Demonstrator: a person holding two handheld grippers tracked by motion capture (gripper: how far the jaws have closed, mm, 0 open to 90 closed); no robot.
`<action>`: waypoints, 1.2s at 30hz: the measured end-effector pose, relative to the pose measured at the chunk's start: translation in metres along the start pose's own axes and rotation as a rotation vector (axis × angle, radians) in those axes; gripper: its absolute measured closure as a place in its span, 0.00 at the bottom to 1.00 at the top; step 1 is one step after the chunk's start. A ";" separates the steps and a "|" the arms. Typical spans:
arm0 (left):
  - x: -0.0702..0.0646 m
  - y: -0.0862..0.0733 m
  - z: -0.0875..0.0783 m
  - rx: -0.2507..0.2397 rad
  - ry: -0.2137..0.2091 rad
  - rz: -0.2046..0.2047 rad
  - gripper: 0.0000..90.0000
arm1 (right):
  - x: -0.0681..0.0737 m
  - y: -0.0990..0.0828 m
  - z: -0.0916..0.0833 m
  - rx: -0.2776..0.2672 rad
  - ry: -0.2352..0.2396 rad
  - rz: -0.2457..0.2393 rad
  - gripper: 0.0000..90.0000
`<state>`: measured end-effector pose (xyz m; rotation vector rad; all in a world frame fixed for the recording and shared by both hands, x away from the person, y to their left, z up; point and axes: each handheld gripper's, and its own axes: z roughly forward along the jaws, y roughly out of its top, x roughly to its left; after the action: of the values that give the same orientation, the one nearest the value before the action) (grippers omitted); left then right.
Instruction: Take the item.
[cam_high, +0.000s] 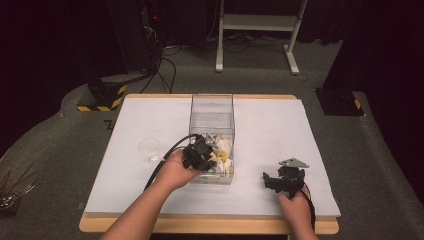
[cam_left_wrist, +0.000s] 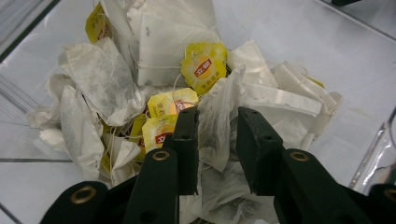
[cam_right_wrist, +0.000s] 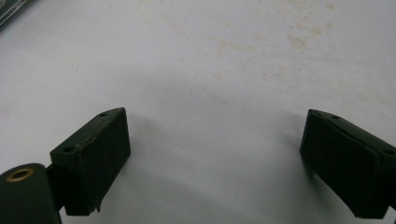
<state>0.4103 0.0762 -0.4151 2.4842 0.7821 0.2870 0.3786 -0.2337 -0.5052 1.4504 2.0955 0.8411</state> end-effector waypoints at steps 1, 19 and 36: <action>0.000 0.000 0.001 0.001 -0.005 0.000 0.77 | 0.000 0.000 0.000 0.000 0.000 0.000 0.09; 0.006 -0.007 0.002 -0.035 -0.030 -0.029 0.97 | 0.000 0.000 0.000 -0.001 0.001 0.001 0.09; 0.013 -0.032 -0.017 -0.243 -0.038 -0.110 0.97 | 0.000 0.000 0.000 -0.001 0.000 -0.002 0.09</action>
<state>0.3999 0.1135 -0.4172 2.2057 0.8136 0.2772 0.3786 -0.2338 -0.5052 1.4469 2.0962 0.8419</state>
